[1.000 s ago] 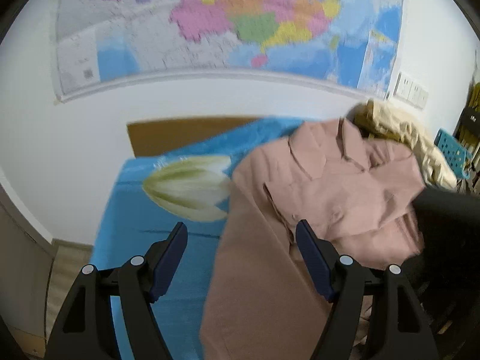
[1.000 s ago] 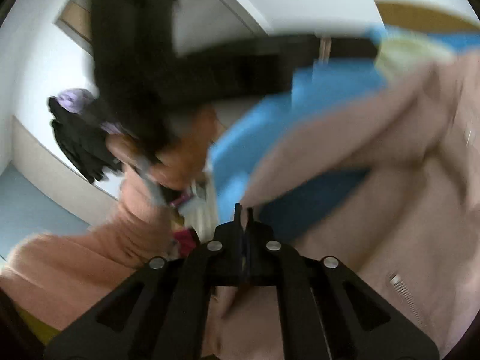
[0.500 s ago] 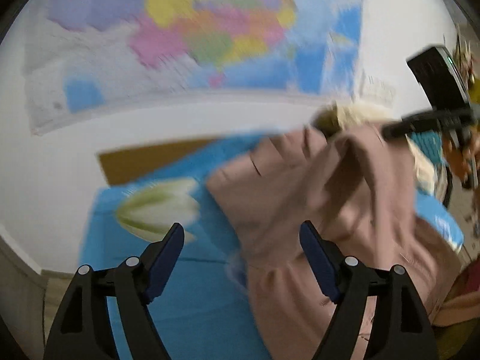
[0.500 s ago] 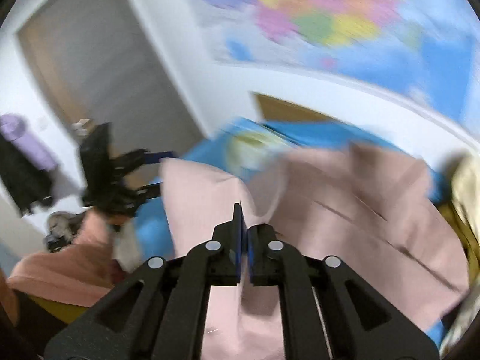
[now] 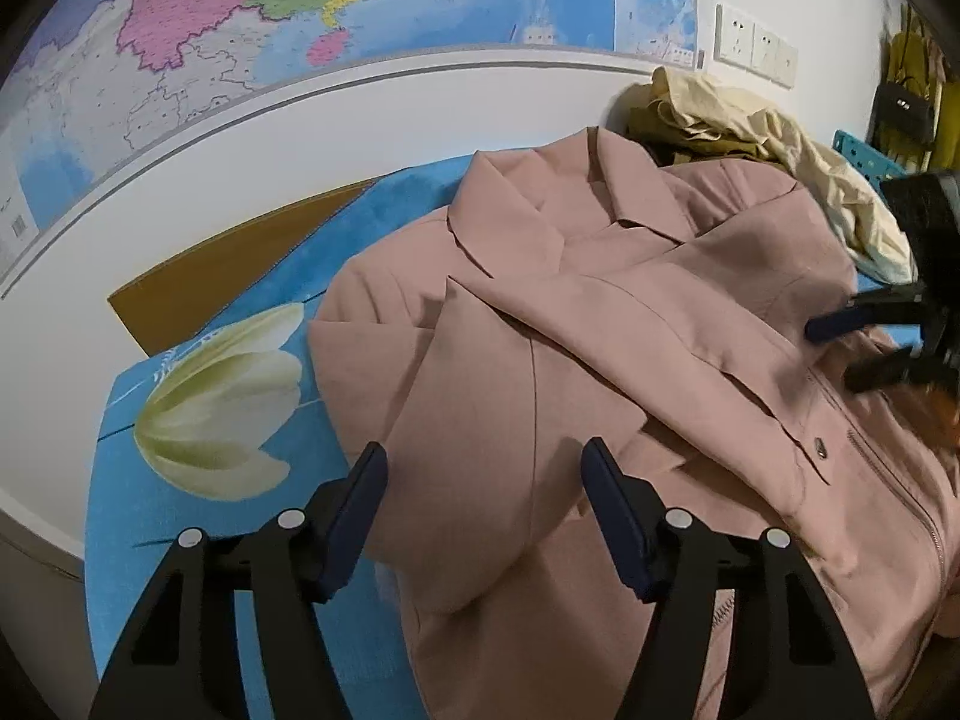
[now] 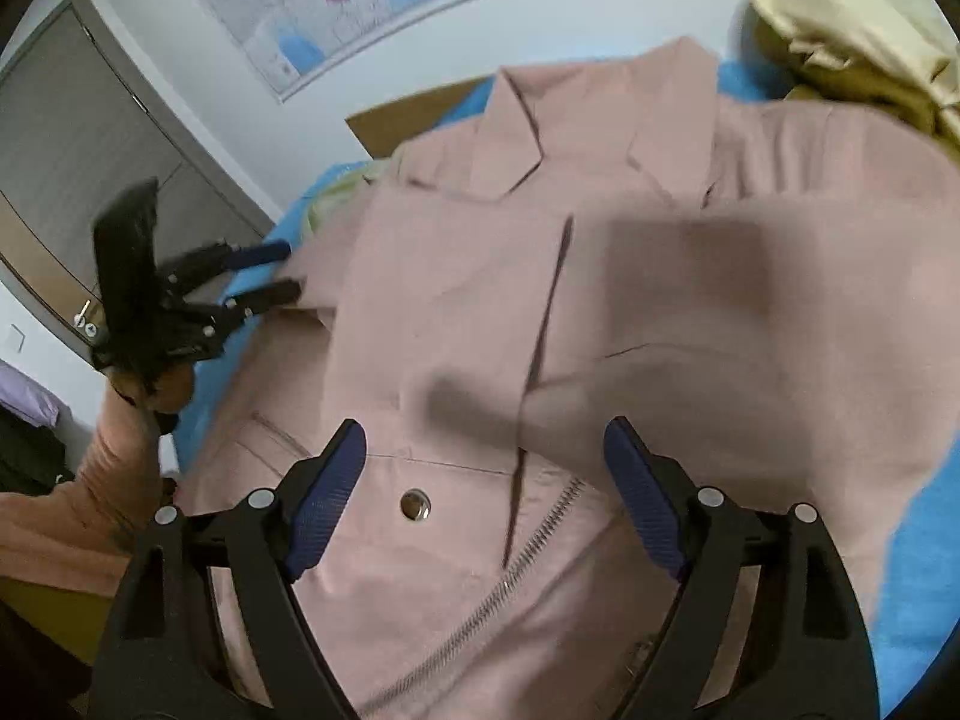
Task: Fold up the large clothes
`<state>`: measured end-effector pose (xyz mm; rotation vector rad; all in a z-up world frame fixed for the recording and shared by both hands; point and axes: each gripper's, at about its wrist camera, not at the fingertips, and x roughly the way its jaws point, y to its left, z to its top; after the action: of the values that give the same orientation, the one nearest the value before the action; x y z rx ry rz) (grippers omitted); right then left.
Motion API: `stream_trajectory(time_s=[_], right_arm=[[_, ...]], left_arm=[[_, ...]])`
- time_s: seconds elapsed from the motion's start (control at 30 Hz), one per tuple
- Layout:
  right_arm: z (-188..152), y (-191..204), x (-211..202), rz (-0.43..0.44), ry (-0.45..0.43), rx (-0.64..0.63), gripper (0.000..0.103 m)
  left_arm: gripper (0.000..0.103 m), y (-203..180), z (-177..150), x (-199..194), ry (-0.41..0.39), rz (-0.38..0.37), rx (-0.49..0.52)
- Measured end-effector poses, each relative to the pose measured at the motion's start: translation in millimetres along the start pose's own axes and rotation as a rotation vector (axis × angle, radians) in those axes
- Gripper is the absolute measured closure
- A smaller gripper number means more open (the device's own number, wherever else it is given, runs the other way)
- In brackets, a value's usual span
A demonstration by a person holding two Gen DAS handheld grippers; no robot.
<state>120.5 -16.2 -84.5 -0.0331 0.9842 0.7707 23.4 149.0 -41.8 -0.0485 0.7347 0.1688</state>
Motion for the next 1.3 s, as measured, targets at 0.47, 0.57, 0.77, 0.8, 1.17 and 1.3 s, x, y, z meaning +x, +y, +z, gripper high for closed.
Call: stream_trajectory(time_s=[0.47,0.57,0.77,0.8,1.17,1.3], right_arm=[[17.7,31.3,-152.9,-0.145,-0.102,-0.316,0.101],[5.0,8.2,-158.2,-0.231,-0.043,-0.267,0.100],[-24.9,-26.4,-111.9,-0.283,0.079,-0.179,0.100],[-25.7,-29.0,-109.6,-0.276,0.063,-0.164,0.100],[-5.6,-9.0,-135.9,-0.253,-0.081,-0.206,0.100],[4.2,-5.6,-137.6,-0.280,-0.081,-0.232,0.101]], left_arm=[[0.046,-17.1,-21.4,-16.2,-0.021,-0.042,0.040],[0.047,-35.2,-40.4,-21.0,-0.020,-0.059,0.107],[0.044,-22.4,-51.6,-39.7,-0.021,-0.155,0.105],[0.034,-9.6,-45.9,-52.9,-0.072,-0.218,0.057],[0.030,17.6,5.1,26.0,0.156,-0.055,-0.078],[0.095,38.0,9.4,31.7,0.115,-0.074,-0.199]])
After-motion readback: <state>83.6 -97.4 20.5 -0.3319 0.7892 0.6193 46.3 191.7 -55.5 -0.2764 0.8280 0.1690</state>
